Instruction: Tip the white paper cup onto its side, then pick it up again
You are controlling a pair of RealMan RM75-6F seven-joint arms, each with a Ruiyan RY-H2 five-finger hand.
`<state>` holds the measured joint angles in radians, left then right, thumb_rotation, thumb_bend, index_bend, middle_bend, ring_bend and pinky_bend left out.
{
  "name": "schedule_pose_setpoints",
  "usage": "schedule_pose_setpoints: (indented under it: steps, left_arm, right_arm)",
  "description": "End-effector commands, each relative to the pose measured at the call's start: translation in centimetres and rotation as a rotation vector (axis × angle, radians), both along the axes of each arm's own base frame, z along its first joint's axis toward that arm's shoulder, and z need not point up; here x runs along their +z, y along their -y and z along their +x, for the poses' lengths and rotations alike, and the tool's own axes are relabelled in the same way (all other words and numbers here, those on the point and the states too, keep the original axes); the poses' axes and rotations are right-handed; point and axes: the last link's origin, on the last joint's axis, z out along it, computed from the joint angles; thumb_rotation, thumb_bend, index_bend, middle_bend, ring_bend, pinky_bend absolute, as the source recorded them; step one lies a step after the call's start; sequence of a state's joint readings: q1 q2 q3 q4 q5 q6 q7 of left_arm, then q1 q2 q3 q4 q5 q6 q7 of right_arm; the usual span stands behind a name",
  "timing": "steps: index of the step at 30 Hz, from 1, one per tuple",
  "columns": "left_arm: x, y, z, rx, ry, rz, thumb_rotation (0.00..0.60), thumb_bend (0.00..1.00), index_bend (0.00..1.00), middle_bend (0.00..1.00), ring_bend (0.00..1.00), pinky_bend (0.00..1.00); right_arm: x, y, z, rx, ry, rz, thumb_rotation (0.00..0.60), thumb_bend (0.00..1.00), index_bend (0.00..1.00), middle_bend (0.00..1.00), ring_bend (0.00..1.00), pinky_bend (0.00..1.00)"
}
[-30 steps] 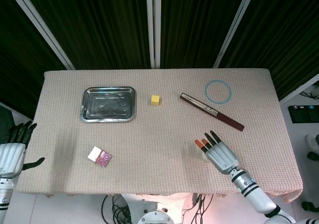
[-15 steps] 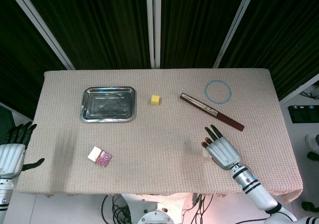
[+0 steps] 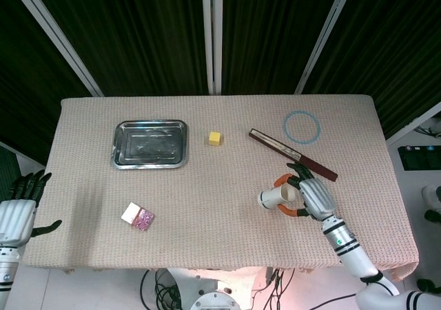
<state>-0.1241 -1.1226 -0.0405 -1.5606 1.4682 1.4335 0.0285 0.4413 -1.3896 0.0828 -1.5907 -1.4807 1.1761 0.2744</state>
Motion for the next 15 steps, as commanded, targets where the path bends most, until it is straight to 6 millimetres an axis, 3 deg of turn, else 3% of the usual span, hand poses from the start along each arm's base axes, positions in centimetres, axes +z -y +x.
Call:
schedule_pose_setpoints:
  steps: [1, 10, 15]
  left_arm:
    - [0.0, 0.0, 0.0, 0.001, 0.002, 0.001, 0.600, 0.08, 0.06, 0.01, 0.00, 0.07]
    - [-0.5, 0.0, -0.1, 0.000, -0.007, -0.013, 0.600, 0.08, 0.06, 0.01, 0.00, 0.07]
    - [-0.5, 0.0, -0.2, 0.002, -0.009, -0.013, 0.600, 0.08, 0.06, 0.02, 0.00, 0.07]
  right_arm:
    - [-3.3, 0.5, -2.7, -0.182, 0.382, 0.117, 0.600, 0.20, 0.48, 0.46, 0.08, 0.00]
    - [-4.8, 0.7, -4.5, -0.255, 0.457, 0.229, 0.600, 0.20, 0.46, 0.44, 0.08, 0.00]
    - [-5.2, 0.5, -5.2, -0.235, 0.431, 0.224, 0.600, 0.19, 0.35, 0.34, 0.03, 0.00]
